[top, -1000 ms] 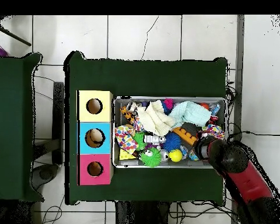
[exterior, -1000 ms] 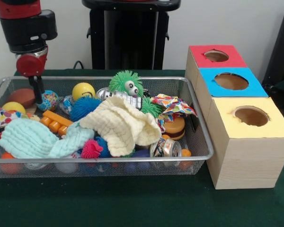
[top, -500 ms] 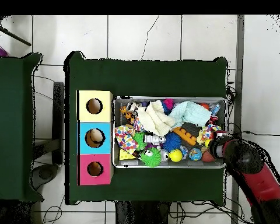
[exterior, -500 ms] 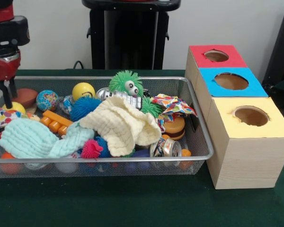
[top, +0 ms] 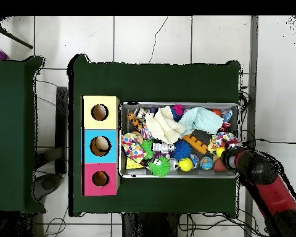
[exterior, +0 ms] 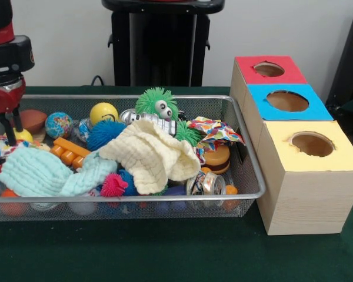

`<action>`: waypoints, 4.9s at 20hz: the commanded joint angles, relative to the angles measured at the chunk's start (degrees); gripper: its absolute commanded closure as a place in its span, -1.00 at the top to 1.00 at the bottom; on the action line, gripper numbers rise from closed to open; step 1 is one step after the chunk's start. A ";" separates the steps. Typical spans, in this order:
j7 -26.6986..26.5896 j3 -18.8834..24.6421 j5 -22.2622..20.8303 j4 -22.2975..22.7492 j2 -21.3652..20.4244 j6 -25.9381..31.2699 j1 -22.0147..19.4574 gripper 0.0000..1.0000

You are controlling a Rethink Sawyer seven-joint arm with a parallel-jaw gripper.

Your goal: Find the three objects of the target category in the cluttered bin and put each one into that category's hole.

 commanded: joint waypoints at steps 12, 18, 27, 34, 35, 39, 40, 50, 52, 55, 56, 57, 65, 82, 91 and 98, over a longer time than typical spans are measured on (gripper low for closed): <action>3.35 6.46 -2.15 2.45 3.22 -5.03 1.05 1.00; 6.61 4.54 -0.33 7.28 -3.03 -2.02 3.77 1.00; 6.50 1.96 1.11 8.41 -7.56 2.38 6.13 1.00; 2.12 6.65 -0.22 3.10 2.34 -3.29 1.50 1.00; 1.83 6.91 -0.45 2.60 3.14 -3.66 1.26 1.00; 0.60 7.61 -1.44 1.28 4.85 -3.92 0.05 1.00; 0.33 7.76 -1.74 0.98 5.23 -4.13 -0.26 1.00; 1.41 7.74 -3.22 1.06 6.79 -8.28 -0.23 1.00; 0.16 7.61 -3.69 0.30 6.54 -6.98 -0.66 1.00; -1.13 6.36 -4.36 -0.36 4.14 -3.89 -0.61 1.00; -1.50 5.84 -4.51 -0.46 2.87 -2.21 -0.46 1.00; -1.81 5.34 -4.62 -0.62 1.72 -0.42 -0.26 1.00; -1.43 1.93 -5.61 -1.06 -4.39 6.23 2.68 1.00; -0.89 3.21 -6.01 -3.66 0.97 2.26 1.31 1.00; -0.39 4.71 -5.88 -3.69 3.13 0.72 0.42 1.00; 3.35 3.80 -4.78 1.36 -0.70 0.11 2.37 1.00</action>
